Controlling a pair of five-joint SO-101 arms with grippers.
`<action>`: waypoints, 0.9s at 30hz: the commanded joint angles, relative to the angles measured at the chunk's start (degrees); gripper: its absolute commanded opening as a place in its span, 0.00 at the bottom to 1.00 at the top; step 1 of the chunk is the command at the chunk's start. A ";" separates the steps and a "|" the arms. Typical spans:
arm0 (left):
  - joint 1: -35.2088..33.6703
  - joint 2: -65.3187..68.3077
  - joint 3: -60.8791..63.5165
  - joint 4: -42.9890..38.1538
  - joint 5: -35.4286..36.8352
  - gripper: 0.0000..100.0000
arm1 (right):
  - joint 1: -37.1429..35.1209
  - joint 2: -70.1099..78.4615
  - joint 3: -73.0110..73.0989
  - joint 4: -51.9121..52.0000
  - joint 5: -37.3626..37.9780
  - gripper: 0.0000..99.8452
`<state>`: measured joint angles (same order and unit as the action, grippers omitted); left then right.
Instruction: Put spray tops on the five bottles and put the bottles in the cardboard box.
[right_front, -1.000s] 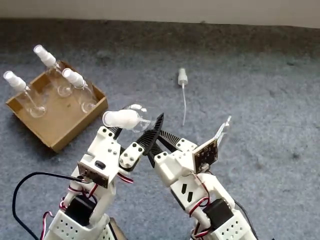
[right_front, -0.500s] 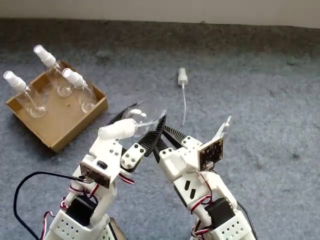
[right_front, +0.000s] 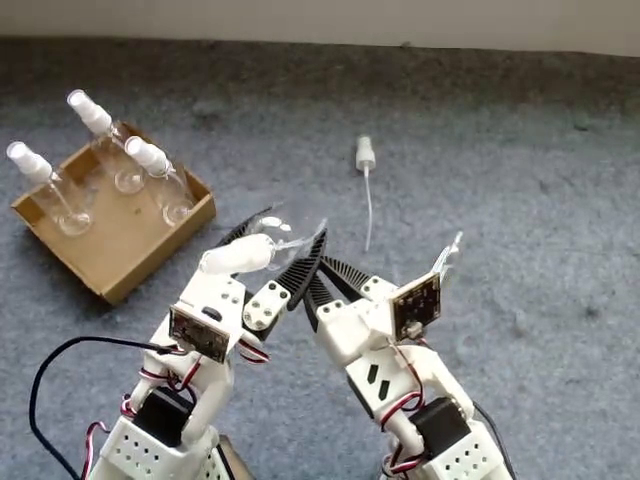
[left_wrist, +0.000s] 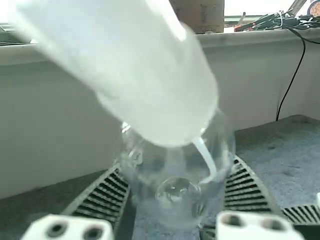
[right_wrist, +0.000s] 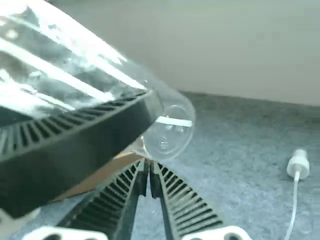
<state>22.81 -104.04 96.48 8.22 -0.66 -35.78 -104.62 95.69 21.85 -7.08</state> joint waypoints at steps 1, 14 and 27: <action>-2.33 -0.84 -0.84 0.26 -0.44 0.06 | -2.51 -0.75 6.29 2.42 -0.18 0.00; -12.26 -0.57 -15.69 18.99 -0.35 0.06 | -2.42 -0.66 6.29 5.67 -0.18 0.00; -19.12 14.81 -38.29 35.16 -4.75 0.07 | -2.42 -0.66 6.29 6.20 -0.09 0.00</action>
<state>4.35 -94.64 65.27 41.10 -3.82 -37.71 -104.70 95.69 27.82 -7.08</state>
